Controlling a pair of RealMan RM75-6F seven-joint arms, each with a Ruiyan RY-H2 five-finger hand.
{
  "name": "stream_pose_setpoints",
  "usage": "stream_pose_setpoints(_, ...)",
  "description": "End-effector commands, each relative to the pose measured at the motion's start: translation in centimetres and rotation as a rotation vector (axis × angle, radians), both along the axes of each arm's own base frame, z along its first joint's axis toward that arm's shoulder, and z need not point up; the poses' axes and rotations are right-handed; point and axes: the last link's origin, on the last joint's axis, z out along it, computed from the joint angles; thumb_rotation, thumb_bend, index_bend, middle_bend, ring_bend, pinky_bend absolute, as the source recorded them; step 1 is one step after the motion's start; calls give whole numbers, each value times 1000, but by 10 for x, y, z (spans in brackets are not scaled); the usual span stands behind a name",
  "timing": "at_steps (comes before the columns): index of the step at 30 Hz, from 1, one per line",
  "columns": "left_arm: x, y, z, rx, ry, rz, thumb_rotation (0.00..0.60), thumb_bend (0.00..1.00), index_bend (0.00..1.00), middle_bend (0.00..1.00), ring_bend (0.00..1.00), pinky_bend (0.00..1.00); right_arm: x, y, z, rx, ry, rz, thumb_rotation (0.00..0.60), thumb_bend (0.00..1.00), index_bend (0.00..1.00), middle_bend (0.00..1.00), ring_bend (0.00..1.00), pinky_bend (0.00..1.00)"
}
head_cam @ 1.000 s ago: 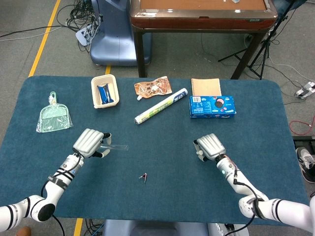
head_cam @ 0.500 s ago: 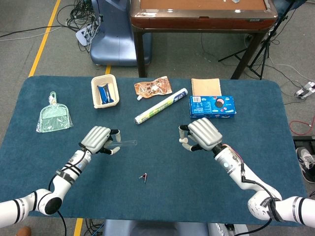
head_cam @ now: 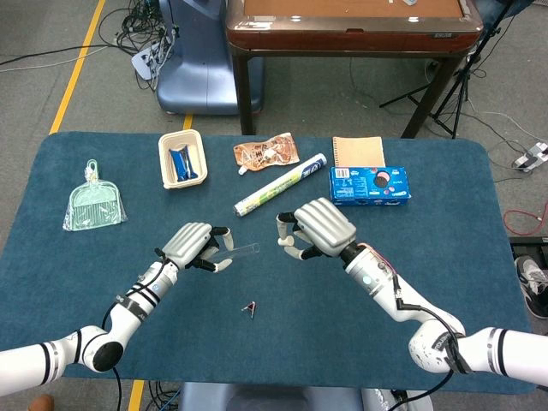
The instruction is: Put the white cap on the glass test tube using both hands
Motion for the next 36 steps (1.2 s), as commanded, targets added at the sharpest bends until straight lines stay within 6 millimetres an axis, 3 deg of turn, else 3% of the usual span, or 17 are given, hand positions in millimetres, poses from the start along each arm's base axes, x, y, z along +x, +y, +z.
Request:
stream_pose_setpoints(1,3,2,-3,-2,-10,2,600,259,600,1000,996,1000,4,-1,-4,7,-6,2,600,370,723,1000,1000,1000)
stream_pose_setpoints(36,21,4,-6,8,-30,-14,600,259,605,1000,996,1000,12,-4,-20,40,-33,4,600,370,723,1000,1000,1000)
